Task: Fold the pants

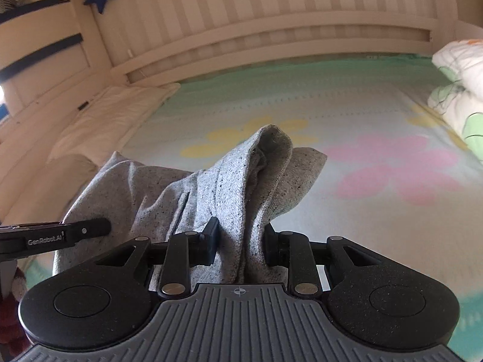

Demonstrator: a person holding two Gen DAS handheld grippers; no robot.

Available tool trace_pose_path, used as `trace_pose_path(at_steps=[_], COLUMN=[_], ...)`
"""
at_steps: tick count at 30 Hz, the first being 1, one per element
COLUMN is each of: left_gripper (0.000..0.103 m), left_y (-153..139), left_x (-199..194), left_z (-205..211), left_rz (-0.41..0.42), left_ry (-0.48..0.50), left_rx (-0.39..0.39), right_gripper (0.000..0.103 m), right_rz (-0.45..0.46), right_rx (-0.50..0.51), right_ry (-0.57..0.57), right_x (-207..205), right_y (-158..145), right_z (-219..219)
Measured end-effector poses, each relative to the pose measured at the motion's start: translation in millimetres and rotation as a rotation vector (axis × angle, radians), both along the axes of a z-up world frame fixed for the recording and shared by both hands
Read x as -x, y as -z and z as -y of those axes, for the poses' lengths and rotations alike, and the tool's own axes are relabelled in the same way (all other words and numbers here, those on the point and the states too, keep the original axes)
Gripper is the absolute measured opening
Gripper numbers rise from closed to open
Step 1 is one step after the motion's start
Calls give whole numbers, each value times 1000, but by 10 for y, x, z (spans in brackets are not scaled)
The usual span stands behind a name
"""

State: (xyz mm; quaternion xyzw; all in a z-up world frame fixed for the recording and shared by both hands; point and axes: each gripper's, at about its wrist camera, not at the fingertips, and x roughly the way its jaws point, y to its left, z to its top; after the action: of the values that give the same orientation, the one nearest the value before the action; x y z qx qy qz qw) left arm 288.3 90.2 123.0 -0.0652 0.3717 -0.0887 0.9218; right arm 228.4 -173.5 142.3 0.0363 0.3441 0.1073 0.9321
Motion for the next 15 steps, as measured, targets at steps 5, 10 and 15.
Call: trace_pose_path(at_steps=[5, 10, 15], left_gripper=[37, 32, 32], left_y=[538, 989, 750], left_x=[-554, -677, -564], left_z=[-72, -312, -335], left_rz=[-113, -217, -183], left_ry=[-71, -203, -233], left_rx=[-43, -76, -79], right_gripper=[39, 39, 40], right_rz=[-72, -77, -19], right_rx=[165, 116, 91], right_ry=[224, 219, 131], right_x=[-410, -341, -172], right_y=[562, 551, 212], right_z=[135, 234, 41])
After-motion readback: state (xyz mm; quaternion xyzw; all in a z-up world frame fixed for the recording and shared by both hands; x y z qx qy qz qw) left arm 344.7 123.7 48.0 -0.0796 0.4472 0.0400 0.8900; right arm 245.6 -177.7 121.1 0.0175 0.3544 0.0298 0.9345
